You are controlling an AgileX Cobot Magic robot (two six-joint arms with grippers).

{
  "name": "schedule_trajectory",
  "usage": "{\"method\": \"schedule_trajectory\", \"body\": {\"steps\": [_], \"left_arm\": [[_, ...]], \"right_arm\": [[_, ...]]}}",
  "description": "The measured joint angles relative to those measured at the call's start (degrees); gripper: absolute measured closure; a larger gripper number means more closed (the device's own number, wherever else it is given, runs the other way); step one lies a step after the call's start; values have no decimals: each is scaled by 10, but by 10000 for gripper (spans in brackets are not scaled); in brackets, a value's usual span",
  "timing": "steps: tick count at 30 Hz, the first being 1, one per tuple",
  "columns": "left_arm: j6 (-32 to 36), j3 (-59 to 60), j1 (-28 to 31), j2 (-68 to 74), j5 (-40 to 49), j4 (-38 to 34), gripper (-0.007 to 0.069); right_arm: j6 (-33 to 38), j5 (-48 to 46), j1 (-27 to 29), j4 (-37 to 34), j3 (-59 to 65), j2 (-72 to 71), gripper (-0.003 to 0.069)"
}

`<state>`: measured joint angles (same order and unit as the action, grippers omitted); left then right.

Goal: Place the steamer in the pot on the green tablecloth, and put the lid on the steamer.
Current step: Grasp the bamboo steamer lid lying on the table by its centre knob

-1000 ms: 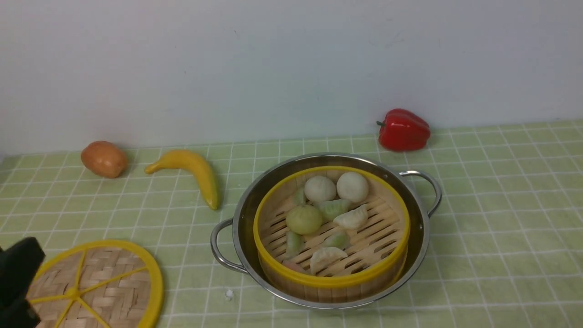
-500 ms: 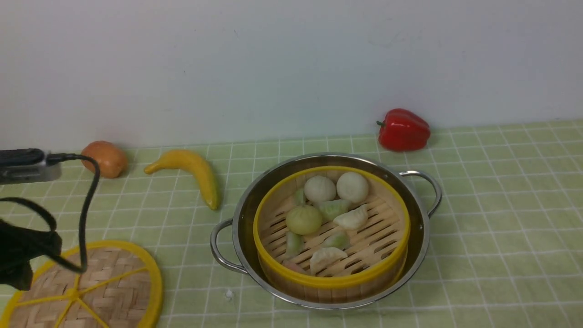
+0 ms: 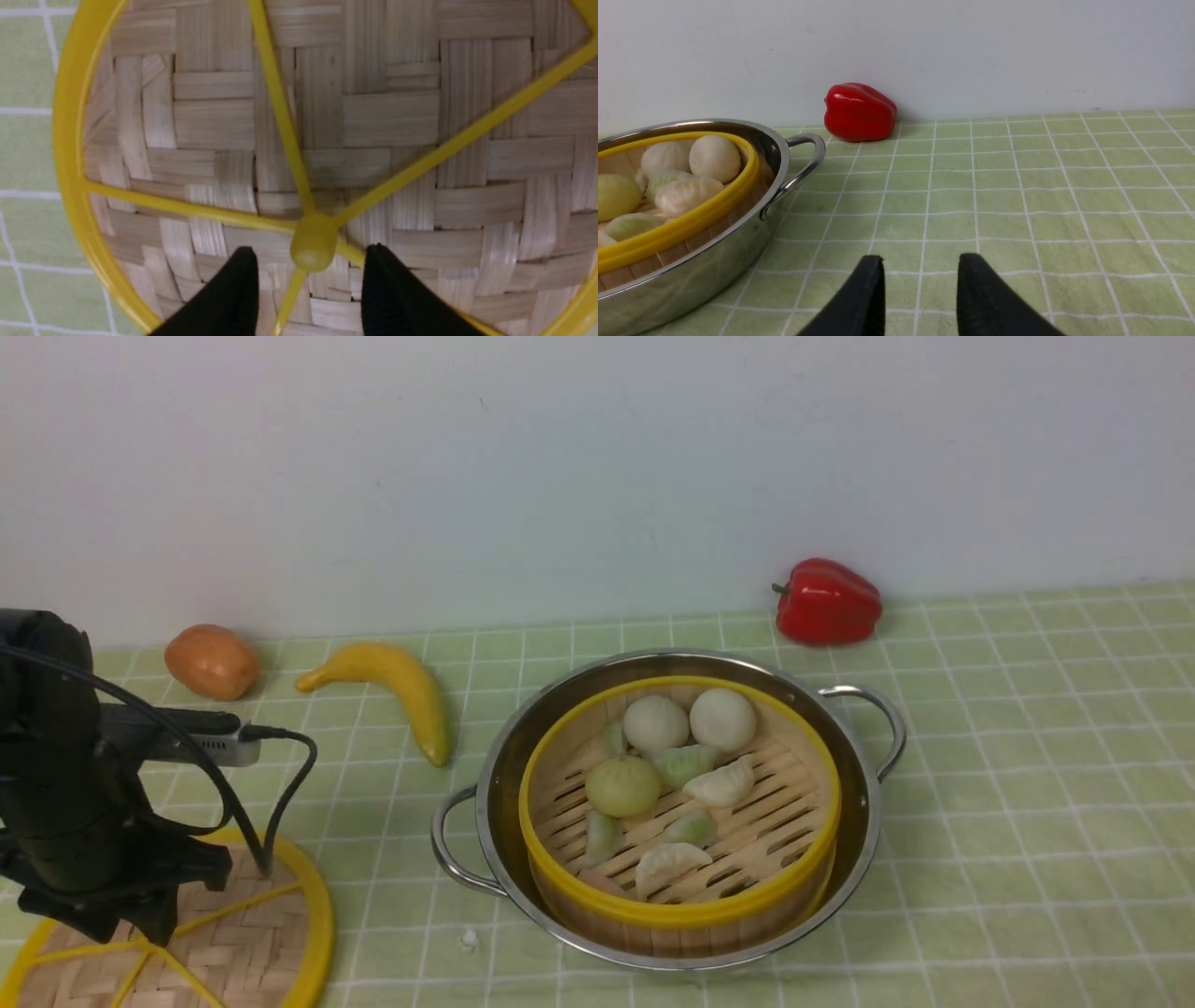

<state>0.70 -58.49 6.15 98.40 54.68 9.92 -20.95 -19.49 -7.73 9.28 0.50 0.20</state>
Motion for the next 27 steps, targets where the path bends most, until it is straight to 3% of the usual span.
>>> {"method": "schedule_trajectory", "body": {"steps": [16,23,27], "left_arm": [[-2,-5,0,47,-7,-15,337],[-7,-8,0,48,9,-9,513],[-7,-10,0,48,18,-7,508]], "right_arm": [[0,0,0,0,0,0,419],[0,0,0,0,0,0,419],[0,0,0,0,0,0,419]]}}
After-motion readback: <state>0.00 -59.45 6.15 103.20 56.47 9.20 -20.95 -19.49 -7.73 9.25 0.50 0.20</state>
